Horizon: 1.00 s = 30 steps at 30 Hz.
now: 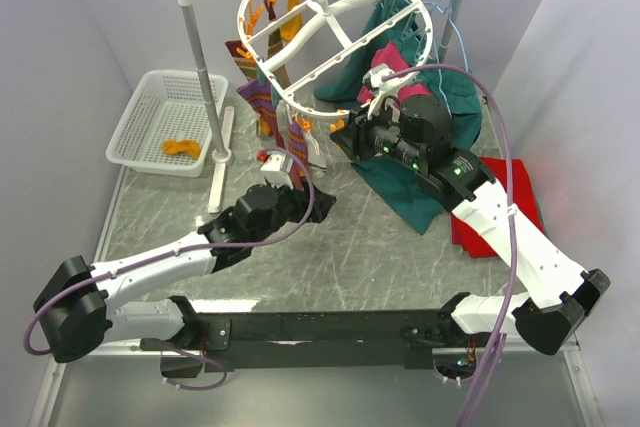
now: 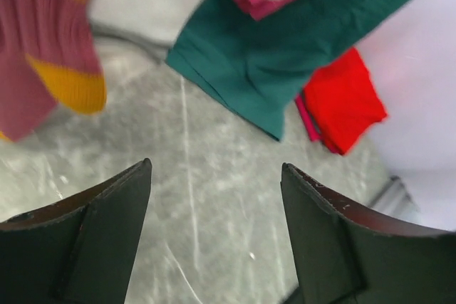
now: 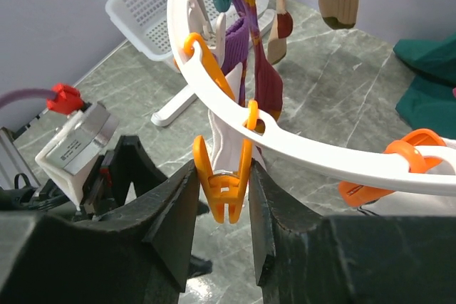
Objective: Remove the socks clipped to the hanger
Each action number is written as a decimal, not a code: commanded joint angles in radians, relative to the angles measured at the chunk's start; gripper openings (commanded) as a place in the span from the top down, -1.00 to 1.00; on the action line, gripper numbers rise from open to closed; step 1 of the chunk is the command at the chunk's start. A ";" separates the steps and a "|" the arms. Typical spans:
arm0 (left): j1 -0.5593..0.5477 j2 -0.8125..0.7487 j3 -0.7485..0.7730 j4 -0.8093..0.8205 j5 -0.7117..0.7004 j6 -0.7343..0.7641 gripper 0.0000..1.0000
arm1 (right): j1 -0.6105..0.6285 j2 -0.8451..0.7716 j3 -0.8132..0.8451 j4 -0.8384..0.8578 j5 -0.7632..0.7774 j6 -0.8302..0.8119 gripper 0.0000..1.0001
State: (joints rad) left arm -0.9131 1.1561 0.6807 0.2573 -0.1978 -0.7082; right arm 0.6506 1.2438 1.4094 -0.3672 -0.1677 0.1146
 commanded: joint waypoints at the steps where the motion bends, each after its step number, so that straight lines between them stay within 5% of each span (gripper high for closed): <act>1: 0.026 0.056 0.172 -0.073 -0.092 0.153 -0.56 | 0.011 -0.003 0.042 -0.039 -0.015 0.014 0.20; 4: 0.046 0.070 0.201 -0.099 -0.141 0.154 -0.49 | 0.012 -0.007 0.042 -0.049 -0.024 0.017 0.17; 10: 0.112 0.051 0.169 -0.018 -0.019 0.112 -0.42 | 0.012 -0.027 0.026 -0.059 -0.015 0.017 0.04; 19: 0.128 -0.059 0.062 0.019 0.081 0.072 -0.43 | 0.012 -0.058 -0.039 -0.050 -0.021 0.026 -0.39; 24: 0.128 -0.186 -0.018 -0.004 0.095 0.039 -0.47 | 0.023 -0.105 -0.179 0.065 -0.095 0.013 -0.59; 30: 0.131 -0.334 -0.072 -0.084 0.081 0.023 -0.43 | 0.053 -0.139 -0.381 0.313 -0.081 -0.038 -0.59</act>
State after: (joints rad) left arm -0.7876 0.9024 0.6254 0.1963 -0.1276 -0.6647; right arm 0.6838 1.1416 1.1194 -0.2787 -0.2497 0.1211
